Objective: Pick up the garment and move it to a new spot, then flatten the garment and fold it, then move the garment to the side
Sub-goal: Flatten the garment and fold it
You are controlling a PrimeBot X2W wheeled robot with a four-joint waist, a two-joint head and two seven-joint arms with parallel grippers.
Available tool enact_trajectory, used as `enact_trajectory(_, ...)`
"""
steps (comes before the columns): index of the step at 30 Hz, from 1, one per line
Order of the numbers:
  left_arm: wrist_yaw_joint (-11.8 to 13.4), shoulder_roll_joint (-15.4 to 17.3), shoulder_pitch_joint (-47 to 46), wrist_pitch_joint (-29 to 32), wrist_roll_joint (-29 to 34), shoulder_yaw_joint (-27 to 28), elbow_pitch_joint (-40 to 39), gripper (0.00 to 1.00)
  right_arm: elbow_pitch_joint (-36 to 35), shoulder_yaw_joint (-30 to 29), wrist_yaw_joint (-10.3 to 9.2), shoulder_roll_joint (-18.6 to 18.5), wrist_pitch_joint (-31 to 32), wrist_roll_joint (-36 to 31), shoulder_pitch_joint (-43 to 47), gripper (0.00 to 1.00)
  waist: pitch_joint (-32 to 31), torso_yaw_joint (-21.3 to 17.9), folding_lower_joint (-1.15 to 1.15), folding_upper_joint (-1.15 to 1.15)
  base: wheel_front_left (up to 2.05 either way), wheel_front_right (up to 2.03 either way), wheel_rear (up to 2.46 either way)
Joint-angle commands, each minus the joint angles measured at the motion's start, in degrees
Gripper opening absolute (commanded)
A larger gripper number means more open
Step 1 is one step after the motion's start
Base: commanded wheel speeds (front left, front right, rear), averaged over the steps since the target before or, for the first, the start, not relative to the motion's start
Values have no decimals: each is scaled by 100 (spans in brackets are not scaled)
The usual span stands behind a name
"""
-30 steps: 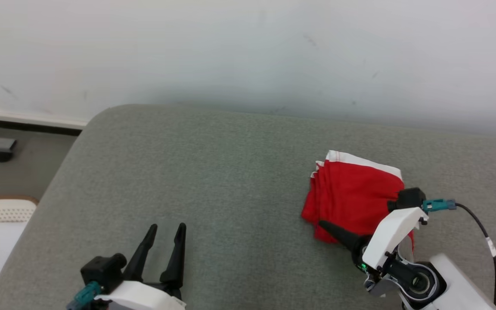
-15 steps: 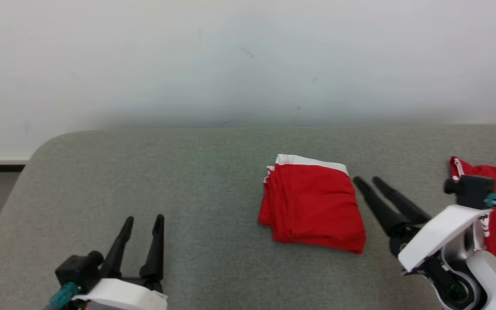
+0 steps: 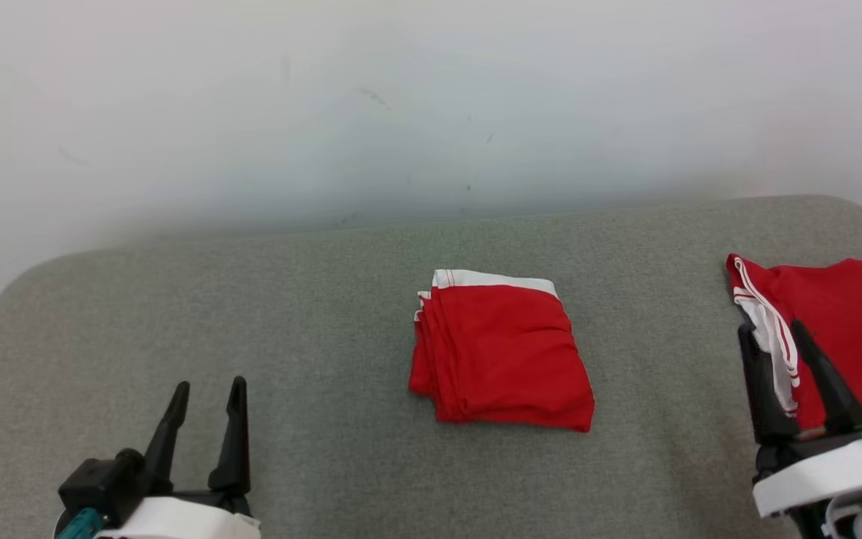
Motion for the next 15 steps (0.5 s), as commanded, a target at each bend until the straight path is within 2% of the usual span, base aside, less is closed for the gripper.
enact_trajectory(1, -13, -9, 104, -6, 97, 72, -23, 100, 27, -249, 1, 225, -61, -410, 255, 100, 2, -5, 0, 0, 0, 0, 0)
enact_trajectory(8, -16, -76, 252, -5, 309, 107, 49, 100, -107, -893, 0, 833, -86, -1366, 783, 100, 28, 8, 0, 0, 0, 0, 0)
enact_trajectory(15, -20, -117, 226, -5, 365, 124, -41, 100, -139, -1002, 0, 1098, -85, -1651, 898, 100, 90, 39, 0, 0, 0, 0, 0)
